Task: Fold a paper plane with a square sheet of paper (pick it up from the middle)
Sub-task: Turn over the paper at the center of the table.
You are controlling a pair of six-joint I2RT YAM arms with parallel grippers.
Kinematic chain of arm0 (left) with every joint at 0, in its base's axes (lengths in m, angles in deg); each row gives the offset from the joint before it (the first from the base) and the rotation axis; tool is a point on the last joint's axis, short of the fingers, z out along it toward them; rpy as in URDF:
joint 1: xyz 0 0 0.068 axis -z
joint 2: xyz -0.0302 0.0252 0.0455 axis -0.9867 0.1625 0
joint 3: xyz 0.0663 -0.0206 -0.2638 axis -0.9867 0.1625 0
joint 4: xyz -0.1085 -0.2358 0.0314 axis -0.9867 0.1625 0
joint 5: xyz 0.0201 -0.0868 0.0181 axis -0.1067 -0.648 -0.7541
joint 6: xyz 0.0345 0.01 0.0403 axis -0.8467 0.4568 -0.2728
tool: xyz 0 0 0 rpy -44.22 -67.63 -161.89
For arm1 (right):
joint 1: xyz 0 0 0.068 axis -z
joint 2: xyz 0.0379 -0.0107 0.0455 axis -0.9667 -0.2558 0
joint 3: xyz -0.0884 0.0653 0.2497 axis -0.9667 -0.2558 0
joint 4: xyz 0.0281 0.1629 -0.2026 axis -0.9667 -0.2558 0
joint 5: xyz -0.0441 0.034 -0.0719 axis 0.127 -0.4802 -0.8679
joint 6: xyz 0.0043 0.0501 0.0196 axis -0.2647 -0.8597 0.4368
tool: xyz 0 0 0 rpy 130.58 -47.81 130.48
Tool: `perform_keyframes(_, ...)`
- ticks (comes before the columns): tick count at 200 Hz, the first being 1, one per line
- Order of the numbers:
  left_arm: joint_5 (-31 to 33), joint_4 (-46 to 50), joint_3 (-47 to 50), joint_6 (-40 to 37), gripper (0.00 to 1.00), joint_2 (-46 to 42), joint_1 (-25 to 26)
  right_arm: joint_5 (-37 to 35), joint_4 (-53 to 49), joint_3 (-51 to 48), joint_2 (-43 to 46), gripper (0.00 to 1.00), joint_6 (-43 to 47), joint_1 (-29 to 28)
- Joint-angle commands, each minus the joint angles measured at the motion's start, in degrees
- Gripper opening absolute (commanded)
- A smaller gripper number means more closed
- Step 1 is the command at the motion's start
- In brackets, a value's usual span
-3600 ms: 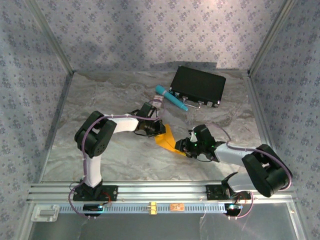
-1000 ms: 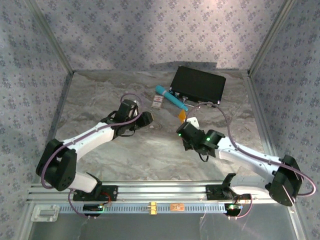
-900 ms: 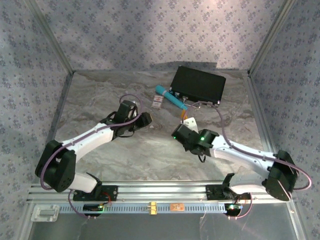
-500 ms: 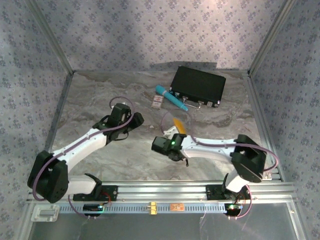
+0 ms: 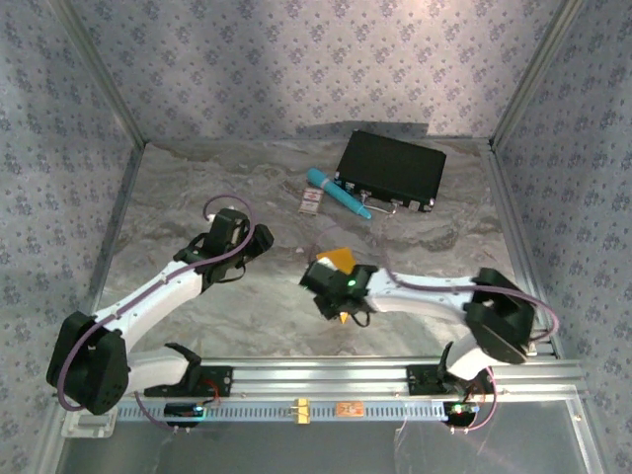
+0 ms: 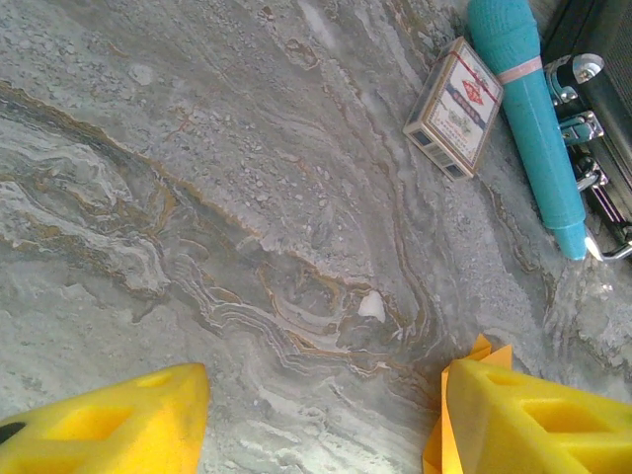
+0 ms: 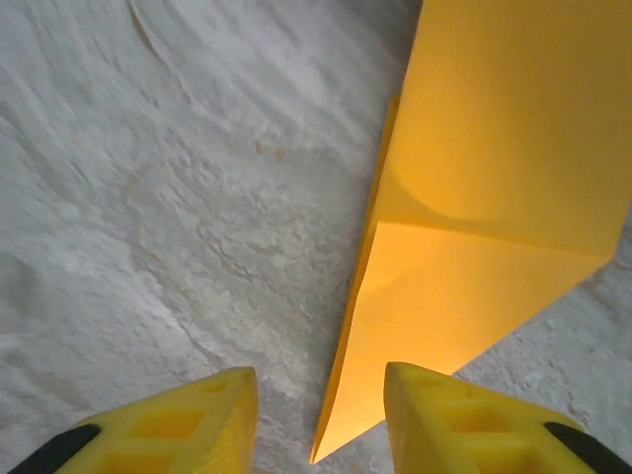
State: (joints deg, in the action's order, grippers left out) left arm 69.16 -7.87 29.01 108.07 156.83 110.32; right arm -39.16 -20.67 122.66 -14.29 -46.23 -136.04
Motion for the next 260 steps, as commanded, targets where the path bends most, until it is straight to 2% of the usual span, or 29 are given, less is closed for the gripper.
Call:
perform_keyframes(1,-3.04,-1.51,0.05,-1.02,0.64,1.24,-0.24,13.42,11.44,-6.26,6.67,0.39,0.33,7.04)
perform_keyframes(15,-5.45,-3.33,-0.04,-1.15,0.62,2.54,-0.30,20.95,16.72,-10.02,8.43,0.33,-1.40,12.59)
perform_keyframes(30,-8.54,-5.49,-0.27,-1.45,0.58,4.12,-0.24,27.48,19.89,-11.81,7.78,0.22,-2.88,17.13)
perform_keyframes(37,-9.62,-6.07,-0.41,-1.55,0.56,4.81,-0.10,28.73,20.99,-12.28,7.13,0.19,-3.44,18.41)
perform_keyframes(70,-12.70,-7.38,-1.14,-2.24,0.48,6.94,0.26,32.59,25.38,-13.83,3.44,0.15,-6.56,21.66)
perform_keyframes(110,-14.36,-8.49,-1.34,-2.28,0.45,8.15,0.57,34.29,30.52,-15.26,-2.10,0.15,-12.33,22.78)
perform_keyframes(143,-15.39,-8.84,-1.73,-2.09,0.42,9.30,0.97,32.52,31.80,-15.83,-6.15,0.15,-17.56,23.09)
perform_keyframes(169,-15.85,-8.84,-2.05,-2.08,0.40,10.14,1.06,30.40,33.14,-16.49,-8.14,0.15,-23.67,23.19)
perform_keyframes(184,-16.52,-9.10,-2.36,-1.95,0.38,10.87,1.17,28.09,34.16,-17.36,-8.90,0.15,-30.30,23.21)
perform_keyframes(223,-18.98,-9.59,-3.51,-1.81,0.32,13.57,1.63,26.26,52.64,-24.84,-12.22,0.15,-50.81,21.81)
perform_keyframes(237,-20.19,-9.80,-3.90,-1.86,0.30,14.46,1.79,26.36,57.73,-24.75,-12.59,0.16,-52.27,20.26)
perform_keyframes(260,-21.43,-9.97,-4.63,-2.08,0.28,15.58,2.08,26.08,57.46,-22.65,-9.71,0.18,-50.92,18.69)
